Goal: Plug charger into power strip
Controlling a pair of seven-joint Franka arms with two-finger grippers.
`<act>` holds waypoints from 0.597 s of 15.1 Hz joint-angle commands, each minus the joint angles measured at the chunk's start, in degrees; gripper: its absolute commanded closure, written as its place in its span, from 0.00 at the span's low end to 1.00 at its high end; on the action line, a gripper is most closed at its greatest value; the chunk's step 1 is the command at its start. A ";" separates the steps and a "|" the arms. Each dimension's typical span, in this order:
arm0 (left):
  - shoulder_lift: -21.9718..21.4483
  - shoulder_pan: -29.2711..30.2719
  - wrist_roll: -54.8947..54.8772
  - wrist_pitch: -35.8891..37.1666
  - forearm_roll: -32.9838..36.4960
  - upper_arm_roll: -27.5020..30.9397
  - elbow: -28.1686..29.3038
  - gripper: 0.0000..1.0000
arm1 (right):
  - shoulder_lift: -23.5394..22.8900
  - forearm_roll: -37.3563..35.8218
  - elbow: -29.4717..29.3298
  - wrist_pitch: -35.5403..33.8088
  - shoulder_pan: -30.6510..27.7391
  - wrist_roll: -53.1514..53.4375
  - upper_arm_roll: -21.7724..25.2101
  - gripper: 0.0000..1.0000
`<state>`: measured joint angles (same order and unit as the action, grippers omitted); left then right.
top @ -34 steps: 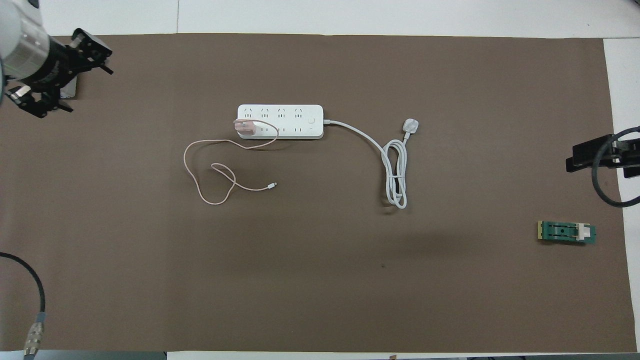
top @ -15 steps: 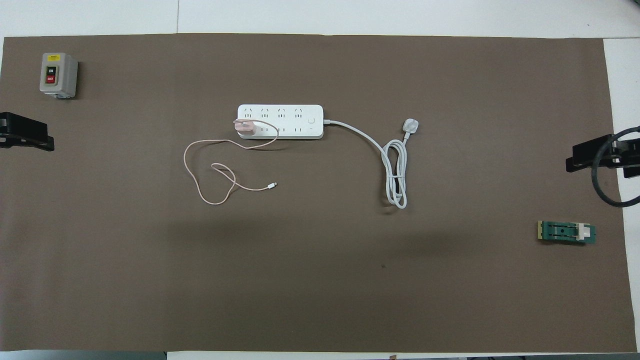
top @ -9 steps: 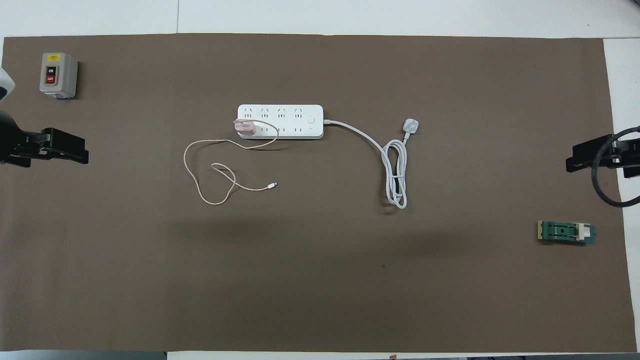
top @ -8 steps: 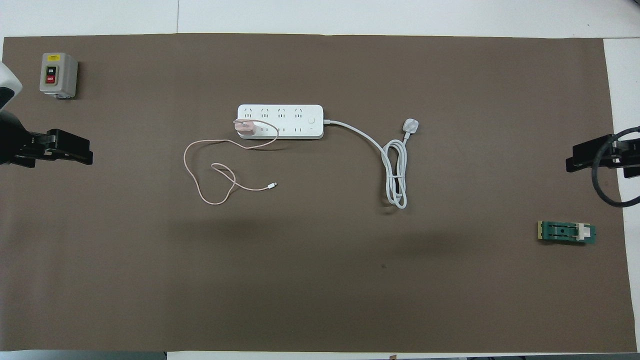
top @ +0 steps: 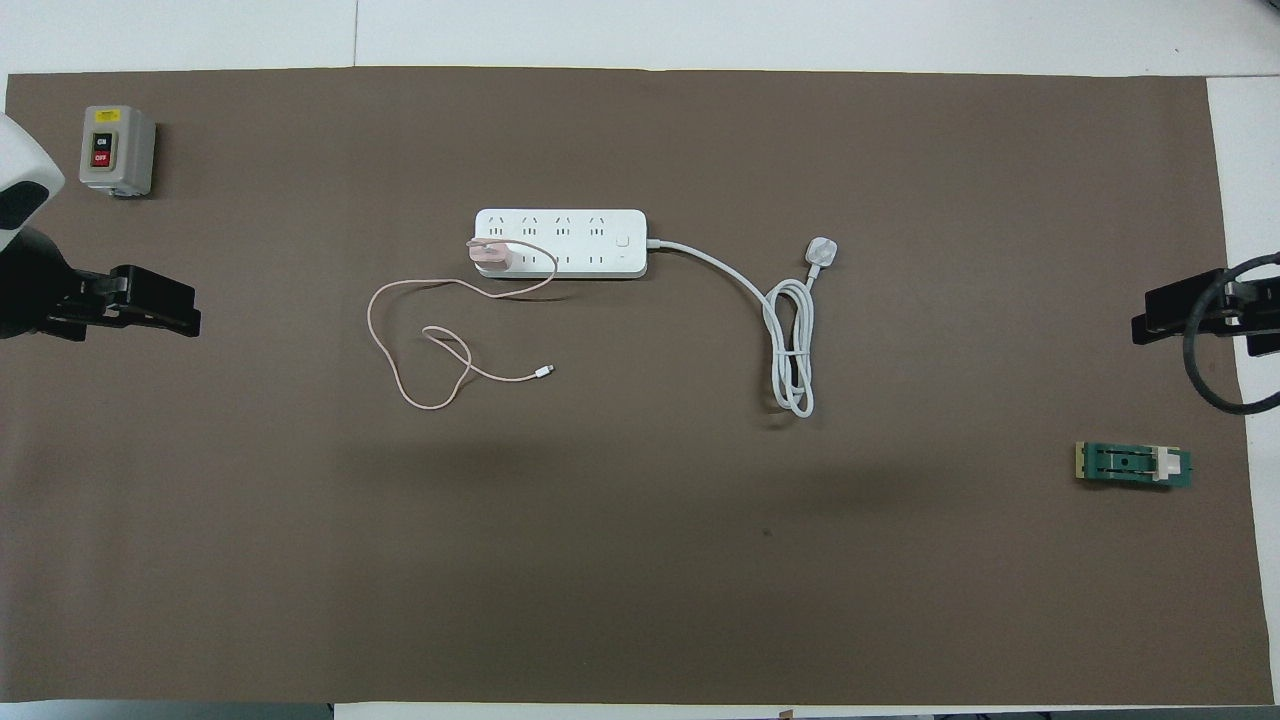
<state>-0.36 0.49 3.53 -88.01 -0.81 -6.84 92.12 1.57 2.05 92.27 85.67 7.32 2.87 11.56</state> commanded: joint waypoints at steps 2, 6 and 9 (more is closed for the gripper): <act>-2.01 0.30 -0.27 0.65 -0.95 -0.46 1.75 0.00 | 0.36 -0.90 0.54 -0.16 -0.20 -0.85 -0.31 0.00; -2.01 0.12 -1.24 0.65 -0.86 -0.63 1.84 0.00 | 0.36 -0.90 0.54 -0.16 -0.20 -0.93 -0.31 0.00; -2.01 0.12 -1.85 0.65 -0.86 -0.63 1.84 0.00 | 0.36 -0.90 0.54 -0.24 -0.37 -0.93 -0.31 0.00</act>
<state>-0.68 0.46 3.14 -87.65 -1.05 -7.46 92.18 1.57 2.05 92.27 85.67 7.31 2.87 11.56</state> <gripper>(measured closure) 0.000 0.000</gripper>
